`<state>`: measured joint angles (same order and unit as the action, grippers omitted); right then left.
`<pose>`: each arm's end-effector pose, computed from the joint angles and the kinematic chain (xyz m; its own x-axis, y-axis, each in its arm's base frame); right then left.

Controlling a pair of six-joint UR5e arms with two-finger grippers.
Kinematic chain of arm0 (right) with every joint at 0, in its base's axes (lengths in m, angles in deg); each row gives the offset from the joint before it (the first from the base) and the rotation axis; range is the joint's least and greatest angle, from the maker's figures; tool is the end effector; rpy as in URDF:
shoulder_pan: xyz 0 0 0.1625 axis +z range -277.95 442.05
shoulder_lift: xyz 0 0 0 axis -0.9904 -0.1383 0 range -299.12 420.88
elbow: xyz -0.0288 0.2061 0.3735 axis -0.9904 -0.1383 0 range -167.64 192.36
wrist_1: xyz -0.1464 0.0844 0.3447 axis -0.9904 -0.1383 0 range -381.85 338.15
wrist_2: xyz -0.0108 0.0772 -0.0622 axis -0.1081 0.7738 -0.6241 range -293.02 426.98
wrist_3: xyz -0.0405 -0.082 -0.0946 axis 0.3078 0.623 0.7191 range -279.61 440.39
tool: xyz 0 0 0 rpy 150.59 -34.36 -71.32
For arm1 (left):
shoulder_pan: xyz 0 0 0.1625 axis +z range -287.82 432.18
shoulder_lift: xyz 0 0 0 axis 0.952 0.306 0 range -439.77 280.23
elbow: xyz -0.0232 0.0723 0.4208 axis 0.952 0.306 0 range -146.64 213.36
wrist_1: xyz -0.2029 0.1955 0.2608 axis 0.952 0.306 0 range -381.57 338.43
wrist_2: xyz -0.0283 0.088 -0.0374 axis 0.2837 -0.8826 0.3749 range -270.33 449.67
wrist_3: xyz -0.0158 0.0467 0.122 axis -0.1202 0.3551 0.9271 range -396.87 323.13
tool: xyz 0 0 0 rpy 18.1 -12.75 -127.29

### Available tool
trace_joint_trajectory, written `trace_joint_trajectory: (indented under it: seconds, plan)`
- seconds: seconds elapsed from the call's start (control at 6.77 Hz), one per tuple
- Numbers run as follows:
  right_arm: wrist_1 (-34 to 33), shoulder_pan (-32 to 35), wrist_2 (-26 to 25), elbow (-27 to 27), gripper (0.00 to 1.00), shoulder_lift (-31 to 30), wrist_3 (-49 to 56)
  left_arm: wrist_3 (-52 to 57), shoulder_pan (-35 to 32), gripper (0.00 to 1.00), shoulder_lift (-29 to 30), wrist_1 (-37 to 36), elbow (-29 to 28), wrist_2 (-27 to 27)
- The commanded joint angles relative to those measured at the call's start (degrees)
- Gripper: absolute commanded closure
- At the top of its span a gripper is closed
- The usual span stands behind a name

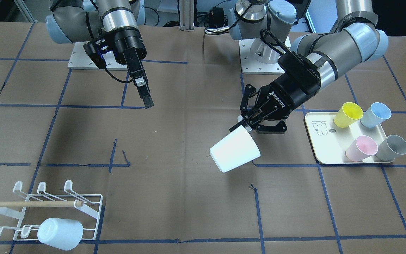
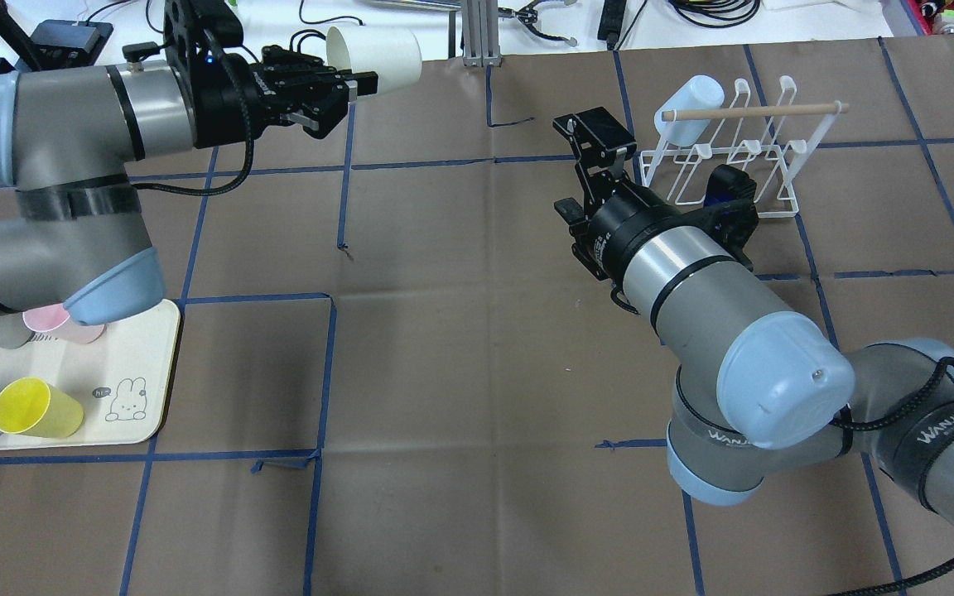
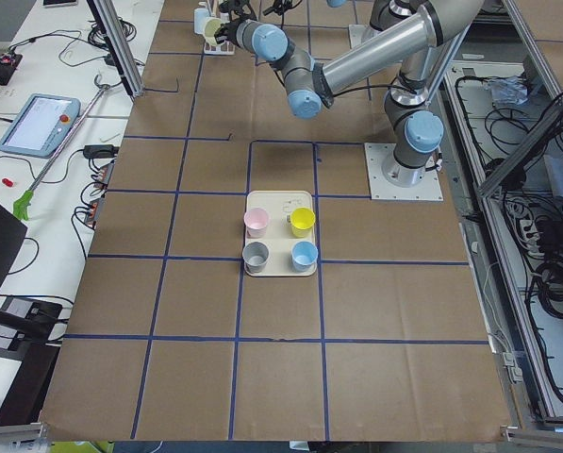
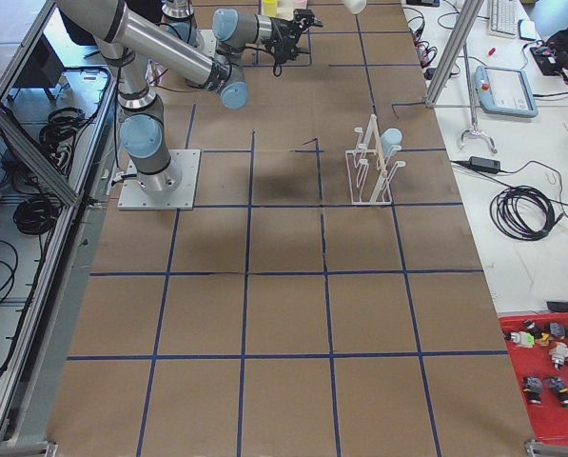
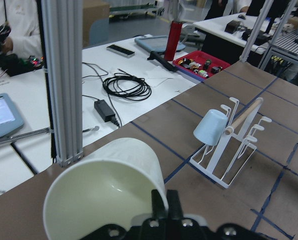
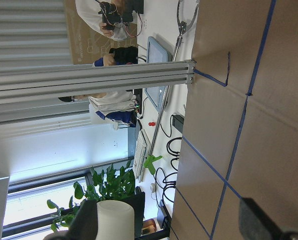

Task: Transfer IKEA cup to right arm and place on rack

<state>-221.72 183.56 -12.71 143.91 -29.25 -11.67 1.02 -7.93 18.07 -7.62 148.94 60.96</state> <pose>0.2387 -0.3861 0.3970 -0.0399 0.3728 -0.9271 0.9329 0.3461 0.0991 -0.1635 -0.5106 0.4088 -0.5316 0.8418 0.0934 0.2536 0.2634 -0.9307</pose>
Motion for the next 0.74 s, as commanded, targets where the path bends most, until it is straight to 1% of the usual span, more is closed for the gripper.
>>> trace_joint_trajectory:
  seconds: [0.0, 0.15, 0.3, 0.59]
  plan:
    - [1.8, 0.1, 0.6, -0.4, 0.00, -0.2, -0.9, -0.6, -0.6, 1.00, 0.2, -12.2, 8.7, 1.4]
    - [1.9, 0.2, 0.6, -0.7, 0.00, -0.1, -2.1, -1.7, -1.5, 1.00, 0.2, -13.4, 9.0, 1.8]
    - [3.5, 1.5, 0.7, -2.3, 0.01, 0.5, -6.1, -1.8, -3.4, 1.00, 0.1, -13.5, 9.3, 4.8]
    - [4.3, 4.1, 0.7, -3.3, 0.02, 2.8, -7.2, -2.2, -5.0, 1.00, -0.5, -14.9, 11.4, 4.9]
